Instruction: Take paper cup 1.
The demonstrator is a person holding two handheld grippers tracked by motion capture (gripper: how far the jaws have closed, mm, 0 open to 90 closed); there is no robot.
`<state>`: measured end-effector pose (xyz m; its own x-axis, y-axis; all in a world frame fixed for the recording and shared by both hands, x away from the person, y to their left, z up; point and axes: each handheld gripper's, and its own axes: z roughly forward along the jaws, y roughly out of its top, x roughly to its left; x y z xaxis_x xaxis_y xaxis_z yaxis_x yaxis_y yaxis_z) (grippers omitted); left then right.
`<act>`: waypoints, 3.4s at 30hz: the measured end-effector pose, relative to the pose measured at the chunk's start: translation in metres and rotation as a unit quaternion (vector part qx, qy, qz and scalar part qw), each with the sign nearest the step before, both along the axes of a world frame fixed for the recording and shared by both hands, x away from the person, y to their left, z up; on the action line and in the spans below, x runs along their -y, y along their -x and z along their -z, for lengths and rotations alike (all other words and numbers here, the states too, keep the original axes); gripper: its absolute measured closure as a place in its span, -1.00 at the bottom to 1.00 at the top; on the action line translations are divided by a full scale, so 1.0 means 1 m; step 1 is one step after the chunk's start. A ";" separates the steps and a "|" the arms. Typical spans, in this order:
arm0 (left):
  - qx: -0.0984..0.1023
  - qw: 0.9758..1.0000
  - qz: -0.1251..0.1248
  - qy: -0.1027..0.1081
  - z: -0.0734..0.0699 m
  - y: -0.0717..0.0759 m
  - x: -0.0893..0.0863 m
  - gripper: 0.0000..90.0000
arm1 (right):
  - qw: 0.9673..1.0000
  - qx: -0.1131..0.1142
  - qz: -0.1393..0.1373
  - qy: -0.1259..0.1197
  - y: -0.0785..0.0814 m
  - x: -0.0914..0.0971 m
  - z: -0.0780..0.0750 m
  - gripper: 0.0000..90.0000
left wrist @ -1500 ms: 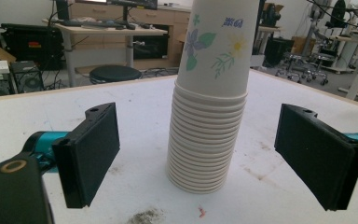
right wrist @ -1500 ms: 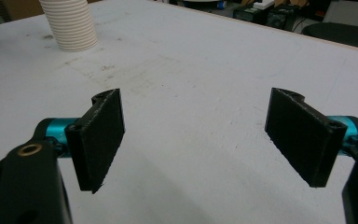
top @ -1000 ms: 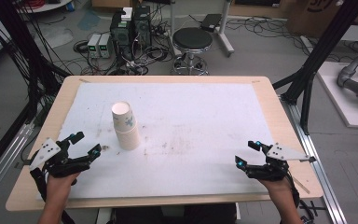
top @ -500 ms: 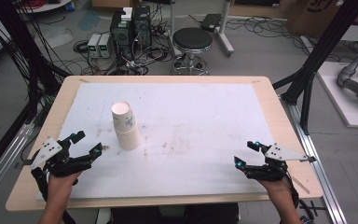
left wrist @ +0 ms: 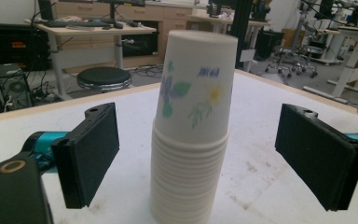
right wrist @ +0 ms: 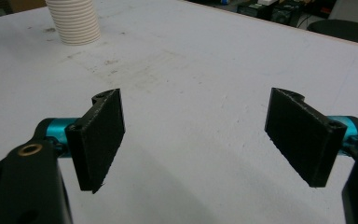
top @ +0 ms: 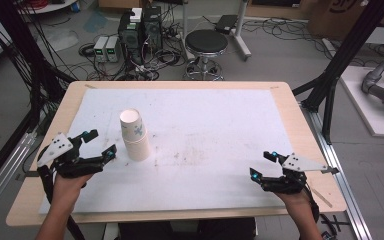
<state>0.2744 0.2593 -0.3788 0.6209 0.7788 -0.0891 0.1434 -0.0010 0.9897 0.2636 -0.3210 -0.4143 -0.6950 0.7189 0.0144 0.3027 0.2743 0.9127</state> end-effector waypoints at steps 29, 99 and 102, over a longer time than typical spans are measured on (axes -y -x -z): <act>-0.036 0.997 0.031 -0.055 -0.048 -0.058 0.040 -0.69 | 1.000 0.005 0.002 -0.004 0.002 0.002 -0.003 -0.55; 0.045 0.989 0.143 0.001 -0.120 -0.042 0.079 -0.19 | 1.000 0.003 -0.014 -0.018 -0.002 -0.004 -0.009 -0.55; 0.034 0.987 0.158 -0.007 -0.110 -0.042 0.090 -0.19 | 0.999 -0.004 -0.030 -0.023 -0.004 -0.010 -0.011 -0.55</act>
